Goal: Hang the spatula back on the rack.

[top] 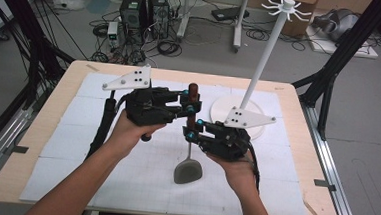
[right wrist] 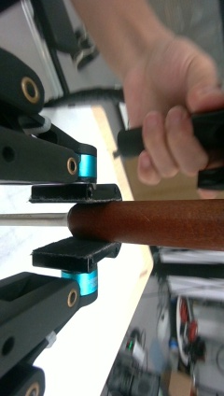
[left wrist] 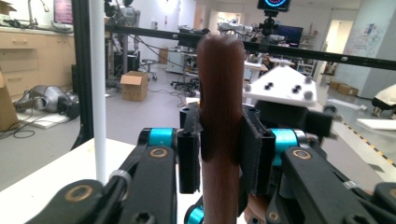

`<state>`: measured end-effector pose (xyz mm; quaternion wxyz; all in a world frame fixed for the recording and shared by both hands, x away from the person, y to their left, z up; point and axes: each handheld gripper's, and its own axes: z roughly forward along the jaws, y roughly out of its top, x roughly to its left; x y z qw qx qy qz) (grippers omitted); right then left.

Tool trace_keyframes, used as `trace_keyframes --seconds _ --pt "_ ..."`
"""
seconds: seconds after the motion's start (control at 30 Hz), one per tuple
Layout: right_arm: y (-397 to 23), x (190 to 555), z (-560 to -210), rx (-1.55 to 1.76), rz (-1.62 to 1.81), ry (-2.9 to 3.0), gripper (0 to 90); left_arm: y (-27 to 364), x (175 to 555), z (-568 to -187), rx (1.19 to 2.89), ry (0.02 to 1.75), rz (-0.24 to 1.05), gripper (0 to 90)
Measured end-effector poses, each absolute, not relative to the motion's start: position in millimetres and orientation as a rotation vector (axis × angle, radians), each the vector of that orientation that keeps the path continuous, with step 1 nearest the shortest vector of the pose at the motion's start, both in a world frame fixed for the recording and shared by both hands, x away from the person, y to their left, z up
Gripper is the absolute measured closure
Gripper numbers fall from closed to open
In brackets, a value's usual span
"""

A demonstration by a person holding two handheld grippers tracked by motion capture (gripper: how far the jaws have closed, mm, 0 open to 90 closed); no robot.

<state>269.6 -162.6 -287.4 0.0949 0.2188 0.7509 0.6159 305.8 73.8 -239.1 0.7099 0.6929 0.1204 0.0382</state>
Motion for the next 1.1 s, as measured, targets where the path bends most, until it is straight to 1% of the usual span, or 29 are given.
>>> trace_keyframes --seconds 0.2,0.4,0.43,0.47,0.5,0.6,0.63,0.67,0.73,0.9,1.1 --pt "-160 268 -288 0.696 1.775 2.213 73.6 74 308 -239 1.54 0.288 0.065 72.6" --pt "-162 267 -288 0.681 1.82 2.206 72.2 75 308 -239 1.527 0.285 0.024 72.8" --pt "-162 267 -289 0.67 1.837 2.208 69.7 75 308 -239 1.524 0.279 0.012 72.8" --pt "-163 267 -289 0.665 1.858 2.203 62.3 75 309 -239 1.521 0.272 0.004 72.9" --pt "-164 267 -290 0.659 1.884 2.201 58.3 75 308 -239 1.515 0.269 -0.005 72.8" --pt "-168 266 -290 0.6 1.936 2.189 54.4 75 308 -239 1.51 0.247 -0.026 72.8" --pt "-169 267 -289 0.584 1.964 2.192 54.3 75 308 -239 1.513 0.236 -0.031 72.8" --pt "-171 268 -289 0.57 1.994 2.199 54.4 74 308 -239 1.515 0.228 -0.038 72.8" --pt "-173 269 -288 0.538 2.033 2.203 58.0 74 307 -240 1.518 0.214 -0.047 72.8" --pt "-176 273 -287 0.489 2.061 2.233 71.4 73 307 -240 1.519 0.186 -0.063 72.8" --pt "-178 274 -287 0.448 2.081 2.241 73.4 74 307 -240 1.51 0.166 -0.071 72.7"
